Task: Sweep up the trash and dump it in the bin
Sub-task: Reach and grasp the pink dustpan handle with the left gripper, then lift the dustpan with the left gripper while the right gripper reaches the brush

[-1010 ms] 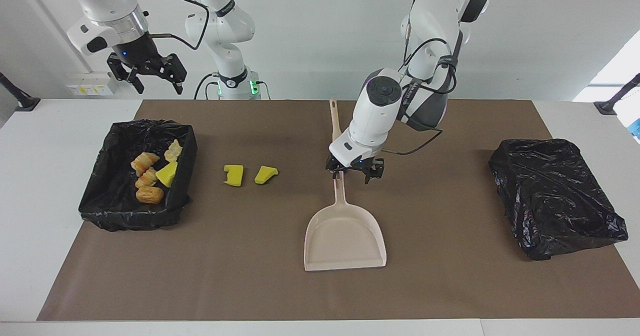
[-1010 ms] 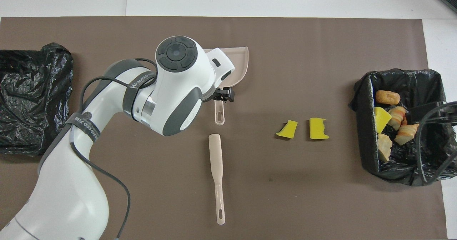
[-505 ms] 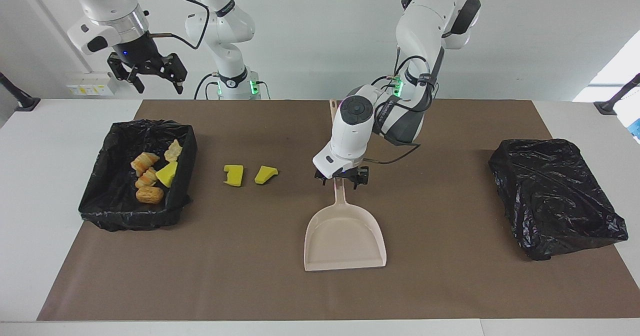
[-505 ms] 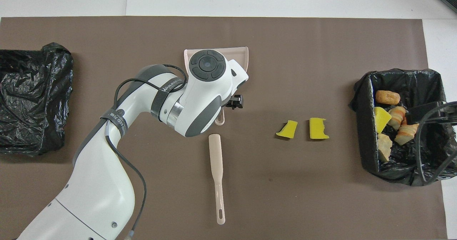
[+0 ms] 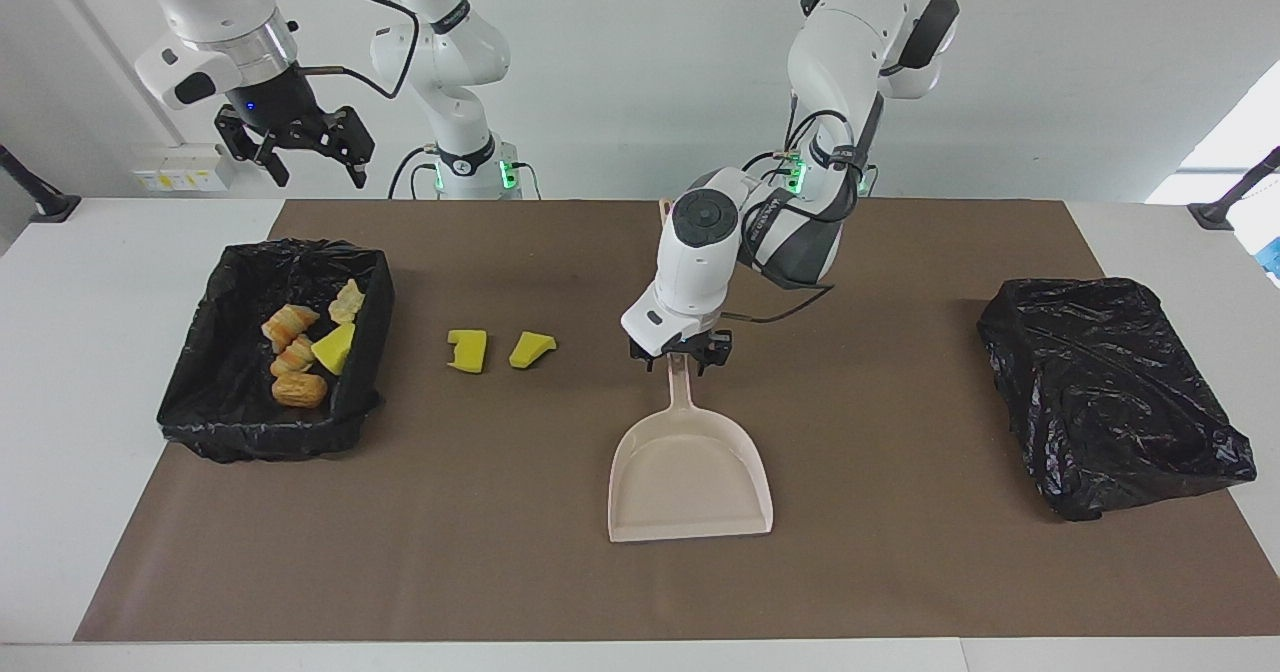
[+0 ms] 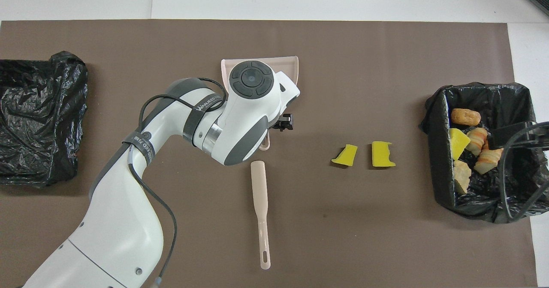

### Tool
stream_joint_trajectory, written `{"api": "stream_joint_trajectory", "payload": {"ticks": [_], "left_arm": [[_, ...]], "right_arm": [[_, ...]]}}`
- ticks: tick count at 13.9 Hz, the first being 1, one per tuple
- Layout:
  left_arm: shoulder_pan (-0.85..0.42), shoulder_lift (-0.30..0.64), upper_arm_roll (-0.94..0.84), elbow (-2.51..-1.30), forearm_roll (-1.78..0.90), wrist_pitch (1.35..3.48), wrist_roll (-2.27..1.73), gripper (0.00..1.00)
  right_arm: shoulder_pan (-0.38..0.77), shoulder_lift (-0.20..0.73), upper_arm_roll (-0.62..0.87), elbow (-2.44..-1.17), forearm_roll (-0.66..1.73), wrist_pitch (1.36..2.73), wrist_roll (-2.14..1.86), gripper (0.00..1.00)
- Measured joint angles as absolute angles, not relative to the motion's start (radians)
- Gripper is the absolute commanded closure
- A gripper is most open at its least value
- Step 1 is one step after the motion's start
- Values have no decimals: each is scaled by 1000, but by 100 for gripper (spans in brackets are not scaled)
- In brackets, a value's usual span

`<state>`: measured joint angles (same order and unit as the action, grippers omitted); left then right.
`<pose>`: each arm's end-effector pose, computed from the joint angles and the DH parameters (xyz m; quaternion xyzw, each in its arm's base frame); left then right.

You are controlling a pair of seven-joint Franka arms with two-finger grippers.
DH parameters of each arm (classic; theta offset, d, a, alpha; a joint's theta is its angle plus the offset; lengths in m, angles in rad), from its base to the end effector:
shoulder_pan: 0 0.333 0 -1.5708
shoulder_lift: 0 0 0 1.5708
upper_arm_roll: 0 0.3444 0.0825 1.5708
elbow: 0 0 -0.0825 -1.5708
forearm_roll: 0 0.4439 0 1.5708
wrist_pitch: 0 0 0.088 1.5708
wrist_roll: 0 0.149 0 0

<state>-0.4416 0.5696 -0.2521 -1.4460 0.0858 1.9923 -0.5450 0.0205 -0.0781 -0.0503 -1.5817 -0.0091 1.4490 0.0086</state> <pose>0.6199 -0.4674 0.3215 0.9969 -0.0730 -0.0187 0.0216 0.5722 -0.0196 0.6413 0.9994 -0.0195 -0.0274 0.0023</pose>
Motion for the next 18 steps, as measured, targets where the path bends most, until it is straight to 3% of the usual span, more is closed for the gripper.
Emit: {"api": "stream_joint_trajectory", "payload": {"ticks": [1, 2, 4, 5, 12, 18], "left_arm": [[-442, 570, -251, -1449, 86, 1992, -545, 26], [-441, 572, -249, -1451, 86, 1992, -546, 39], [-441, 574, -246, -1452, 87, 1991, -547, 92], [-441, 574, -246, -1452, 87, 1987, -548, 100], [-397, 528, -238, -1448, 87, 1907, -513, 100], [-247, 397, -233, -1514, 89, 1866, -84, 100]], "right_arm": [[20, -78, -50, -1582, -9, 1449, 9, 0], [20, -78, -50, -1582, -9, 1449, 9, 0], [20, -78, -50, -1582, -9, 1449, 9, 0], [20, -78, -50, -1582, -9, 1449, 9, 0], [20, -78, -50, -1582, -9, 1449, 9, 0], [30, -80, -37, -1583, 3, 1441, 9, 0]]}}
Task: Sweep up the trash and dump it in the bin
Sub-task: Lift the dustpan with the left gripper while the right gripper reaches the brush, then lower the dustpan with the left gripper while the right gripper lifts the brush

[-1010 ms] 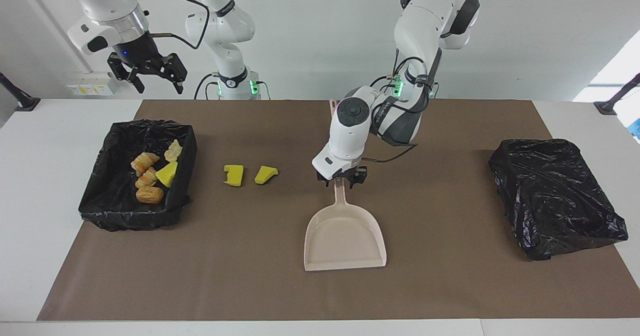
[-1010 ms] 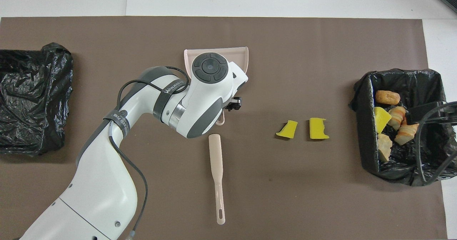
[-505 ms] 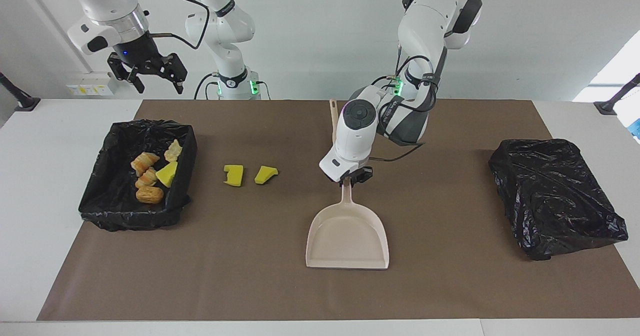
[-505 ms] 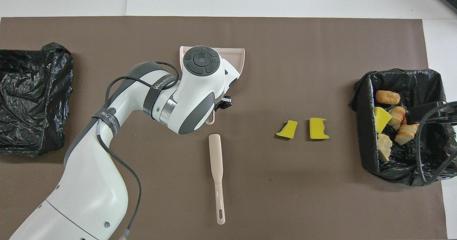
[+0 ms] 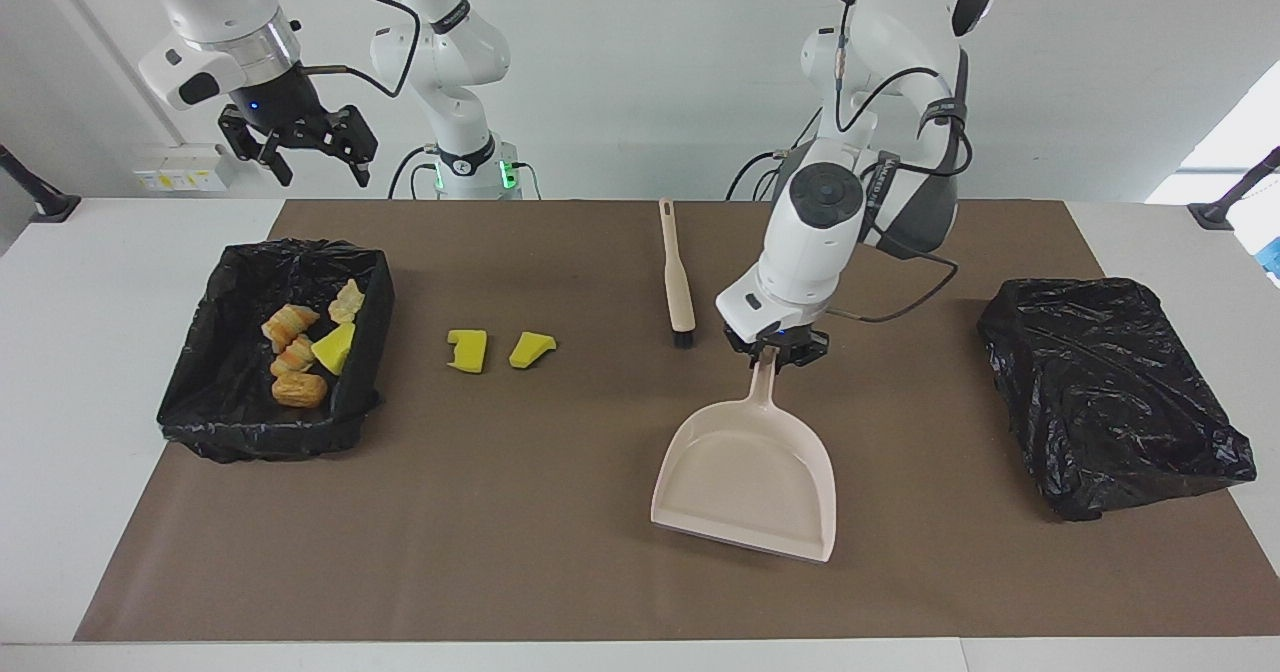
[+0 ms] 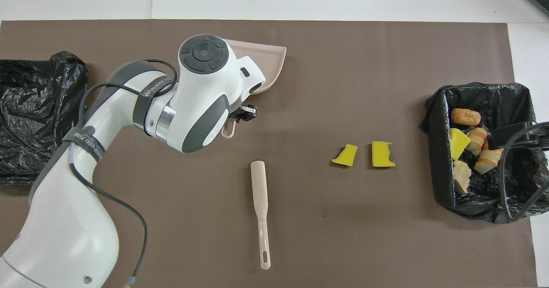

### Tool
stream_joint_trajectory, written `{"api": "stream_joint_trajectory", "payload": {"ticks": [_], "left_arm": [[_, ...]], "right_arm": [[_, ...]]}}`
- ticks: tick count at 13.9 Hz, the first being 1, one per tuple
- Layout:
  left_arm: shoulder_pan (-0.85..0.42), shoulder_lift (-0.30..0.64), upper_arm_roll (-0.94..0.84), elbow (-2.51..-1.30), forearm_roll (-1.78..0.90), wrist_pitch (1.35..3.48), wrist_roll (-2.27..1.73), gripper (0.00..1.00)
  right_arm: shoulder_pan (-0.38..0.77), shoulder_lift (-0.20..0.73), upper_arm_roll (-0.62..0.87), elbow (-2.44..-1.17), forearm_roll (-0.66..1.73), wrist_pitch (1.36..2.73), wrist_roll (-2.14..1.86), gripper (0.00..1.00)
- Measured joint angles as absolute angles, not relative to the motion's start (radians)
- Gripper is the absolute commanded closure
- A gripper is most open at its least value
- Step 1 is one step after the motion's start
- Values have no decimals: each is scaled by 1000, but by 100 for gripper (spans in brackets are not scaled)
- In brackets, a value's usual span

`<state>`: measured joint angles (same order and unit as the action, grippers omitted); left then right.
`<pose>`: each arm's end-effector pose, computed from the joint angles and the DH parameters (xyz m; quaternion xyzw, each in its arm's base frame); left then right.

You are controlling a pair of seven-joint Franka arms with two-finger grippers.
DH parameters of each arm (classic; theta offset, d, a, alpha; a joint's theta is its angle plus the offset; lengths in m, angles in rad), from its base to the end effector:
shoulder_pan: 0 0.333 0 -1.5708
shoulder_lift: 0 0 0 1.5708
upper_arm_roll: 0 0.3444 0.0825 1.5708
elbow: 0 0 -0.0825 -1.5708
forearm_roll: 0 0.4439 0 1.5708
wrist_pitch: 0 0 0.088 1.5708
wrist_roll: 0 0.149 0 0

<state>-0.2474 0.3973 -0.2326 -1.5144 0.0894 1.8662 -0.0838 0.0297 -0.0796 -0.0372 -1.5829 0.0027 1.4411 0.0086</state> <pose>0.6660 -0.3135 0.4015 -0.9791 0.2025 0.0172 0.0026 0.5707 -0.0047 0.6409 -0.9995 0.0078 0.0311 0.0028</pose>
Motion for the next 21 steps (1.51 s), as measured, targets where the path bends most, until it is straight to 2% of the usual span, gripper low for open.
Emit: {"api": "stream_joint_trajectory", "payload": {"ticks": [5, 12, 16, 21], "left_arm": [[-102, 304, -233, -1574, 86, 1768, 307, 100], [89, 238, -230, -1594, 85, 1672, 810, 100], [159, 220, -229, -1646, 85, 1674, 952, 100], [203, 194, -230, -1687, 86, 1676, 1090, 100]], "right_arm": [[141, -109, -5, -1685, 36, 1446, 32, 0], [485, -149, 5, -1947, 49, 1731, 413, 0], [681, -123, 7, -2033, 50, 1872, 686, 0], [835, -81, 6, -2156, 51, 2096, 875, 0]]}}
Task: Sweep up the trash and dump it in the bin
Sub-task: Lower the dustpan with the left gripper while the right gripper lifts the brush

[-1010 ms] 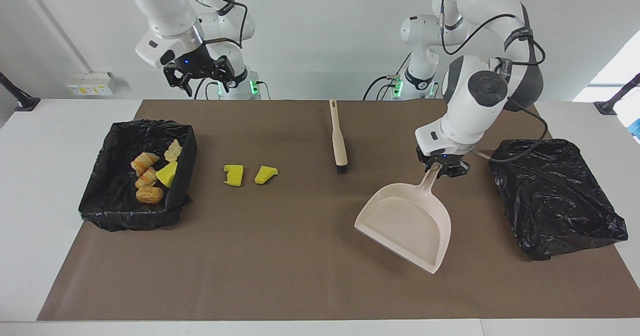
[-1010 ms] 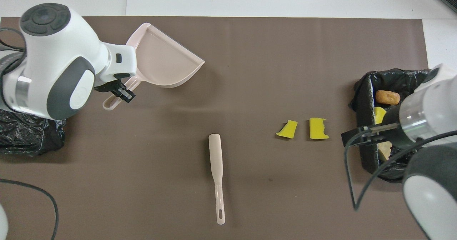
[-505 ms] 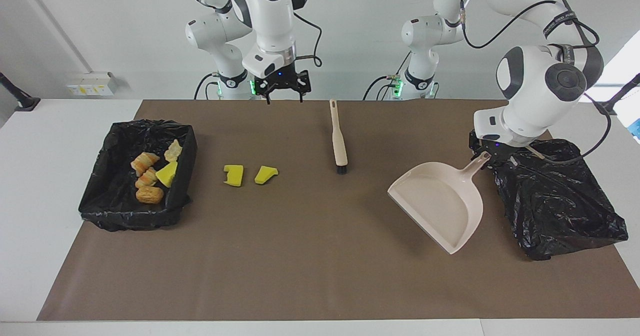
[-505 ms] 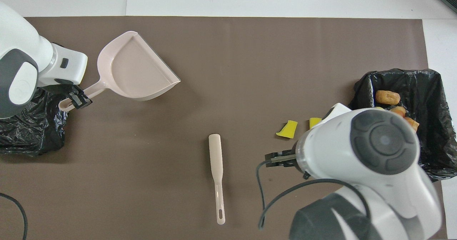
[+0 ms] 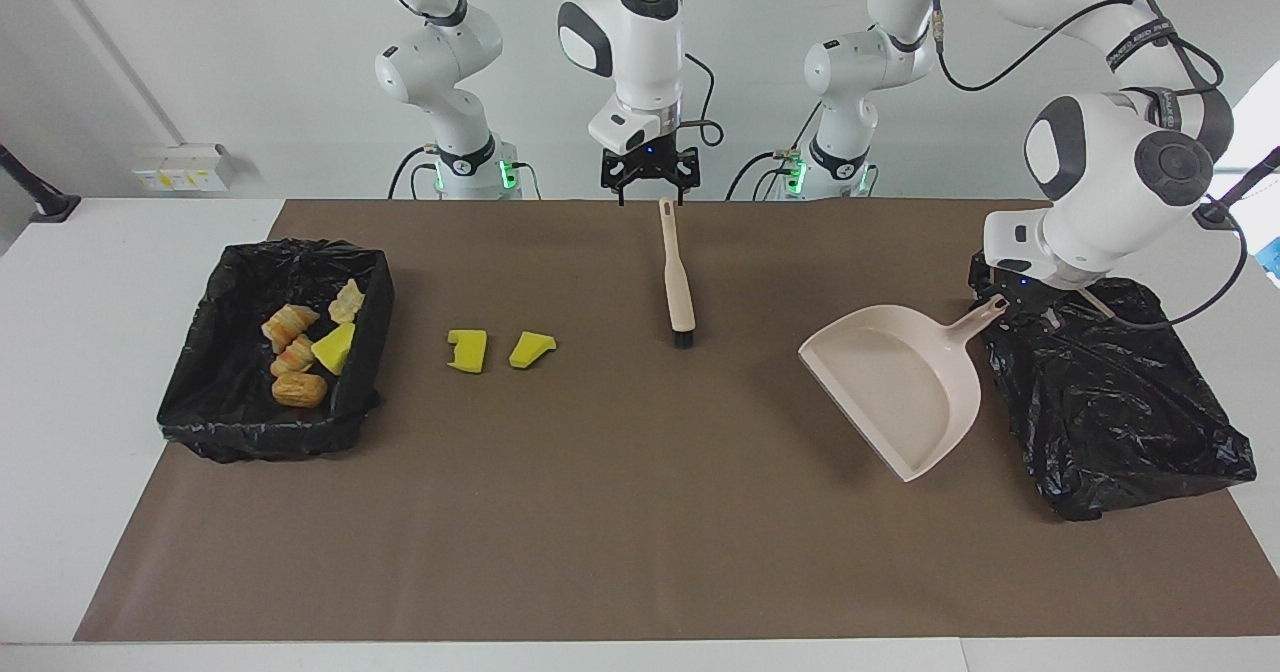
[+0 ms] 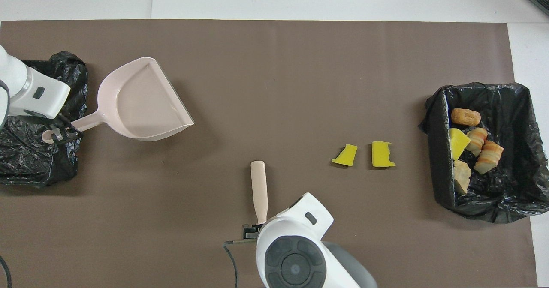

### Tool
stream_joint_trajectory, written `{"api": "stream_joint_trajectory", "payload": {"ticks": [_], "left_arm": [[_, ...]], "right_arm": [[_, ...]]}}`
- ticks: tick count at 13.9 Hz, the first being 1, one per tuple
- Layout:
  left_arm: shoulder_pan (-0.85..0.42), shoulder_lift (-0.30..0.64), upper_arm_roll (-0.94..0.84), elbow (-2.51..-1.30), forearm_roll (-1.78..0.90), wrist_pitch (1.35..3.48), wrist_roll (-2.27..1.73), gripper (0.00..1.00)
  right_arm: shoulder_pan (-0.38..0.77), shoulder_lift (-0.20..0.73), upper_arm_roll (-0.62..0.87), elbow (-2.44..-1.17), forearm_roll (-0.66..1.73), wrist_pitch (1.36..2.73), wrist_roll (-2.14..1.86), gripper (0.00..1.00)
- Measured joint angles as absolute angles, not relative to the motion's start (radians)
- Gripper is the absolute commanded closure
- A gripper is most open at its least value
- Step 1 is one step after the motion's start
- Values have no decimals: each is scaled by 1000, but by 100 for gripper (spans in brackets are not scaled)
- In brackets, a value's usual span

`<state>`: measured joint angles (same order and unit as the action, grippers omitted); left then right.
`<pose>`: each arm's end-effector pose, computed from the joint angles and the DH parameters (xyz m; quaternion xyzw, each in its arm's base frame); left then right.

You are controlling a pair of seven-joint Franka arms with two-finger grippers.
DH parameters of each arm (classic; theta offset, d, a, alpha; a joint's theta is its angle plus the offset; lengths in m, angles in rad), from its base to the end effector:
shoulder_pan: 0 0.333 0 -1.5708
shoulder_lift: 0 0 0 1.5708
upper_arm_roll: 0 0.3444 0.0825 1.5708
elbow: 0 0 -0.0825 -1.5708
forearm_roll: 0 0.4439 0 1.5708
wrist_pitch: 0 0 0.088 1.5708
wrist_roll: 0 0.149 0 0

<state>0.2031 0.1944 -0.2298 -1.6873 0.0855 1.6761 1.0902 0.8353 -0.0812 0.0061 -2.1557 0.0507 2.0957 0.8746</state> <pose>0.6509 0.0018 0.4370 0.8390 -0.5346 -0.0961 0.0336 0.3794 0.4309 0.3939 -0.9993 0.0291 0.0096 0.0223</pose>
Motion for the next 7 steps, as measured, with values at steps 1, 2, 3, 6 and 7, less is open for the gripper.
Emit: {"api": "stream_joint_trajectory", "payload": {"ticks": [1, 2, 3, 6, 7], "left_arm": [[205, 185, -230, -1706, 86, 1681, 1123, 100], [205, 172, -230, -1734, 85, 1702, 1153, 100], [205, 155, -232, -1770, 85, 1737, 1176, 100], [205, 108, -235, -1860, 85, 1818, 1215, 100], [205, 99, -235, -1872, 85, 1828, 1236, 100]], "right_arm": [[864, -63, 6, -2181, 51, 2149, 910, 0], [888, -42, 6, -2201, 51, 2194, 938, 1], [907, -19, 6, -2216, 51, 2231, 956, 4], [930, 32, 6, -2240, 51, 2286, 968, 13], [930, 34, 4, -2243, 51, 2287, 968, 18]]}}
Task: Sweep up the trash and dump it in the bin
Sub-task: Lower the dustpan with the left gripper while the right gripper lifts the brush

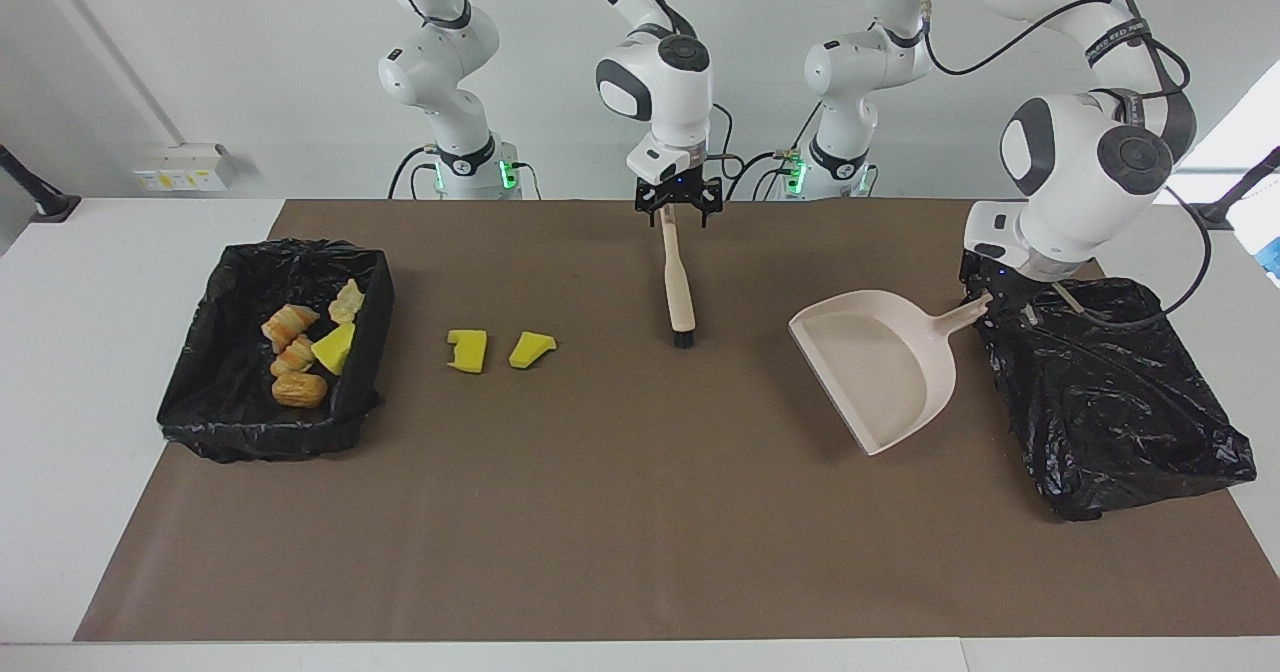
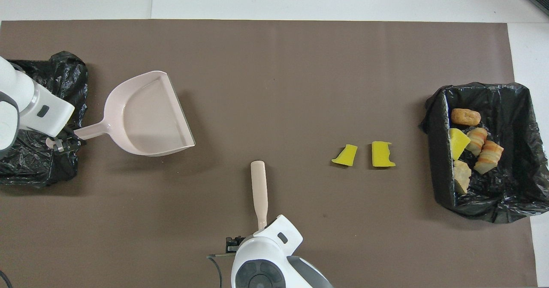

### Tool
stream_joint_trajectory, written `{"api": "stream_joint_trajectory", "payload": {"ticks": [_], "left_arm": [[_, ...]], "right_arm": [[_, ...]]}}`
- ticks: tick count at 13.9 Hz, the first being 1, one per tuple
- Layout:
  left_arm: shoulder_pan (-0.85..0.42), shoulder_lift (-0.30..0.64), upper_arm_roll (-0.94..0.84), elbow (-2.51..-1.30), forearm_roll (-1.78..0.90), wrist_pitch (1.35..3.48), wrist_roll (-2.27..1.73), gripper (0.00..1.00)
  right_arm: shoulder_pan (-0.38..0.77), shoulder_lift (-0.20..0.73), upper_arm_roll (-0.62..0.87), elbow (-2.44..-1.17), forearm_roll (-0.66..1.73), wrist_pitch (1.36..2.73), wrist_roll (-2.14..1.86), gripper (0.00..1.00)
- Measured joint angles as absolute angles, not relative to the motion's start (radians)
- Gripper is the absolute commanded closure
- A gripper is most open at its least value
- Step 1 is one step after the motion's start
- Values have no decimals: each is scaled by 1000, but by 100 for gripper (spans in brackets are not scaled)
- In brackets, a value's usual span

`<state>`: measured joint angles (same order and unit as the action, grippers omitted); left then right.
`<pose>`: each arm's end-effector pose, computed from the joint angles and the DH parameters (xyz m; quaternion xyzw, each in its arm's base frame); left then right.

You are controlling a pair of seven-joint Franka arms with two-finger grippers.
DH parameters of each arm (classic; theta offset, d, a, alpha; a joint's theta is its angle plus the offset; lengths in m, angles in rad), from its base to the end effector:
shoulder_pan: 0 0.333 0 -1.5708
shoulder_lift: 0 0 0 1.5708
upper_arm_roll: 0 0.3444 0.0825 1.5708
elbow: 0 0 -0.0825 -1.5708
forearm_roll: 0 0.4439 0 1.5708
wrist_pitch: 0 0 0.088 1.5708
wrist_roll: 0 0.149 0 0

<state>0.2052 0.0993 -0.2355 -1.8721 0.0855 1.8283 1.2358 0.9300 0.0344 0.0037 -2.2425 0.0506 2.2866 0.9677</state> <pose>0.6231 -0.0060 0.4122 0.7955 -0.6011 -0.0740 0.0158 0.3399 0.4639 0.3010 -0.9992 0.0335 0.0128 0.0151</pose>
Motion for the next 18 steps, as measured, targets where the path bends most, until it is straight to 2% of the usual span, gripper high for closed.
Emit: {"api": "stream_joint_trajectory", "payload": {"ticks": [3, 7, 11, 13, 18], "left_arm": [[205, 81, -236, -1903, 86, 1856, 1285, 100], [203, 30, -241, -2026, 86, 1985, 1294, 100], [201, -4, -243, -2090, 86, 2001, 1296, 100], [194, -25, -248, -2141, 86, 2029, 1296, 100], [126, -79, -253, -2275, 89, 2170, 1270, 100]], "right_arm": [[930, 33, 0, -2249, 51, 2287, 968, 23], [929, 33, -1, -2268, 51, 2287, 968, 36], [928, 33, -1, -2271, 51, 2287, 968, 67], [927, 33, -1, -2272, 51, 2287, 968, 98], [925, 27, -10, -2261, 50, 2255, 968, 100]]}}
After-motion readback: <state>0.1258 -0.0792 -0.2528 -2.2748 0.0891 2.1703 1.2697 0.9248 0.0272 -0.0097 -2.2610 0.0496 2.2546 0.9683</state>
